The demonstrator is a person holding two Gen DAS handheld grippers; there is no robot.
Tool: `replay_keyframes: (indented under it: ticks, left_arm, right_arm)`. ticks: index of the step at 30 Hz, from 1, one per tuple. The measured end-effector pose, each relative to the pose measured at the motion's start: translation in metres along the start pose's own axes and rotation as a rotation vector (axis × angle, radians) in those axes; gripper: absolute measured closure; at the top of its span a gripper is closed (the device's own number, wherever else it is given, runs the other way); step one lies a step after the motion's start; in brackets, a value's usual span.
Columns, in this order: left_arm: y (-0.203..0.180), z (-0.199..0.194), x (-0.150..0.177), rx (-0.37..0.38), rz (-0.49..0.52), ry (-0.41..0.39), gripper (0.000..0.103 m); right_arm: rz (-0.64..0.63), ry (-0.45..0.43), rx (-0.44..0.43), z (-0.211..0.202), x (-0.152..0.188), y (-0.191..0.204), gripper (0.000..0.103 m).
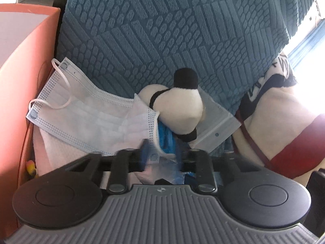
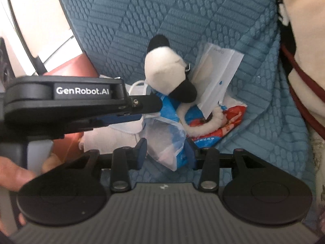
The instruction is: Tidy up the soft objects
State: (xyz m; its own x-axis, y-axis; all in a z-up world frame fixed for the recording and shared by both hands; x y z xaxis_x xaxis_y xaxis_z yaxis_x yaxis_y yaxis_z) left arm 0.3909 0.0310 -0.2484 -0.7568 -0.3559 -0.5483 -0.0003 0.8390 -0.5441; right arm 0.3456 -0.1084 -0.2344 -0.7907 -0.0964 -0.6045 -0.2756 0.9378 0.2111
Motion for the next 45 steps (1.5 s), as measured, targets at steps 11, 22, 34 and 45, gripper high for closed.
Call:
replay_keyframes:
  ticks: [11,22,34,45]
  left_arm:
    - [0.006,-0.013,0.001,-0.005,-0.007,-0.028,0.098]
    - [-0.015,-0.047,0.002,0.077,0.001,-0.067,0.099]
    - [-0.03,-0.091,0.02,0.168,-0.009,-0.064,0.099]
    - [-0.045,-0.126,0.064,0.183,0.004,-0.02,0.099]
  right_arm:
    - [-0.103,0.022,0.036,0.014,0.01,0.013,0.056]
    - [-0.111,-0.036,0.081,-0.003,0.005,0.011,0.094]
    - [-0.019,-0.122,0.062,-0.062,0.008,0.005,0.097]
    - [0.02,-0.112,0.119,-0.101,0.044,0.009,0.097]
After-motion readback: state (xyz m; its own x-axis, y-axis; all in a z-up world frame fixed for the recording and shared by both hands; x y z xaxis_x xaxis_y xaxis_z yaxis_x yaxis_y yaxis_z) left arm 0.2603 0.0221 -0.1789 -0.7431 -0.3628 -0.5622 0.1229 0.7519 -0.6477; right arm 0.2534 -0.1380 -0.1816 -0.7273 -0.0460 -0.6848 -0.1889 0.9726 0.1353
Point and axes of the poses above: each gripper's, at about its wrist camera, not at the fingertips, and z roughly the way its jaws point, y to its left, x to its underside, the point moved 4 cm from there along z, roughly the way its jaws point, and after that the axes turned 7 degrees about x, right-handed, at the moved point
